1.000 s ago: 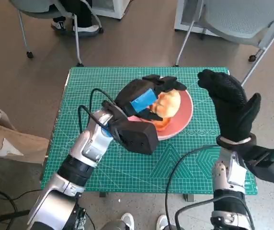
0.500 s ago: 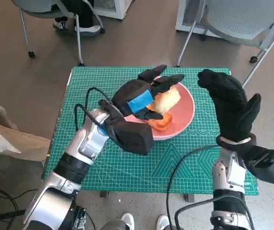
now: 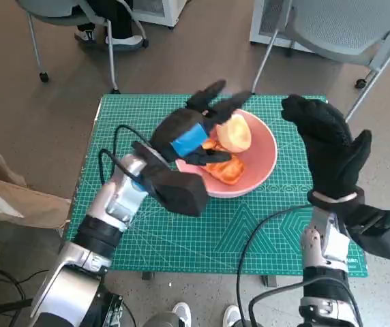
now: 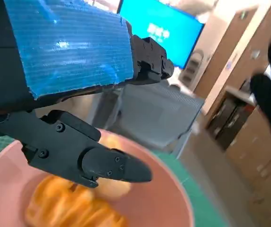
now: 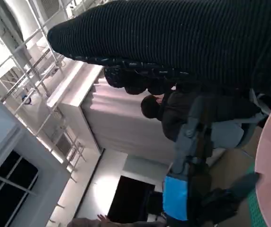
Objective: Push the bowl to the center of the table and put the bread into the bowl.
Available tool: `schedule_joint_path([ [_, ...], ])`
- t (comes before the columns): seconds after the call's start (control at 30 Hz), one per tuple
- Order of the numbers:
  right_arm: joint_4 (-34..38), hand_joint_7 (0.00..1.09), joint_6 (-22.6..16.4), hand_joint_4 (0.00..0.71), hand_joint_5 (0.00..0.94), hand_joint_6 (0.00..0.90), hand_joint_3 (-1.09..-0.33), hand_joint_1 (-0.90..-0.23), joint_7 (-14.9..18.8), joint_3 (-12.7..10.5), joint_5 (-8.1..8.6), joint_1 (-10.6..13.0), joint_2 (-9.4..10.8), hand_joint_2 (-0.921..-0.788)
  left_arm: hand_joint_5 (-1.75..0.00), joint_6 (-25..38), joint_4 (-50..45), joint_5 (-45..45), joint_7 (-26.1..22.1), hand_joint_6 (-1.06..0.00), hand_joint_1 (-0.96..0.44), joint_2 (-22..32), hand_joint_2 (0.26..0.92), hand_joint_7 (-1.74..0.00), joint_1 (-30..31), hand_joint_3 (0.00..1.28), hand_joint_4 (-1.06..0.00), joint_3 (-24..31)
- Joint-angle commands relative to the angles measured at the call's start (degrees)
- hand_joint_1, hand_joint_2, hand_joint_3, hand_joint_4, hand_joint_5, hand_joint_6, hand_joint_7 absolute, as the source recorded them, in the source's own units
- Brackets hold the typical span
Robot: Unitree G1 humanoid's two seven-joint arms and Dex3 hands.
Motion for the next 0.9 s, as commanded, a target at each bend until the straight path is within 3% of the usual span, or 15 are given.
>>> schedule_joint_path([
  [0.03,-2.3,0.47,1.9,0.23,0.0,0.103,-0.761,-0.619,-1.2,0.6,-0.34,-0.1,-0.3,-0.921,0.0,-4.0,1.9,-11.9,-4.7,-0.16,-0.8,-1.2,0.921,0.0,0.0,0.46,0.0,6.4],
  [0.23,-4.8,0.48,3.2,0.225,0.0,0.1,-0.763,-0.62,-2.2,1.2,-0.78,-0.7,-0.6,-0.921,0.0,-5.9,2.0,-24.6,-11.7,-0.15,-0.81,-3.1,0.921,0.0,1.0,0.49,0.0,12.2],
  [0.53,-6.2,0.49,4.1,0.231,0.003,0.103,-0.745,-0.632,-2.6,1.7,-1.36,-2.5,-1.3,-0.921,0.0,-3.4,-1.7,-34.6,-19.4,-0.16,-0.83,-2.1,0.921,0.0,2.9,0.53,0.0,17.5],
  [0.77,-6.8,0.49,4.3,0.235,0.005,0.11,-0.734,-0.634,-2.7,2.2,-1.79,-4.7,-2.3,-0.921,0.0,-5.1,-2.2,-43.2,-28.5,-0.15,-0.84,-2.4,0.921,0.0,3.6,0.49,0.0,21.8],
  [0.9,-6.6,0.49,4.2,0.237,0.005,0.114,-0.732,-0.631,-2.8,2.5,-1.96,-5.8,-2.8,-0.921,0.0,-6.8,-2.0,-46.1,-31.4,-0.13,-0.83,-3.6,0.921,0.0,3.5,0.48,0.0,23.6],
])
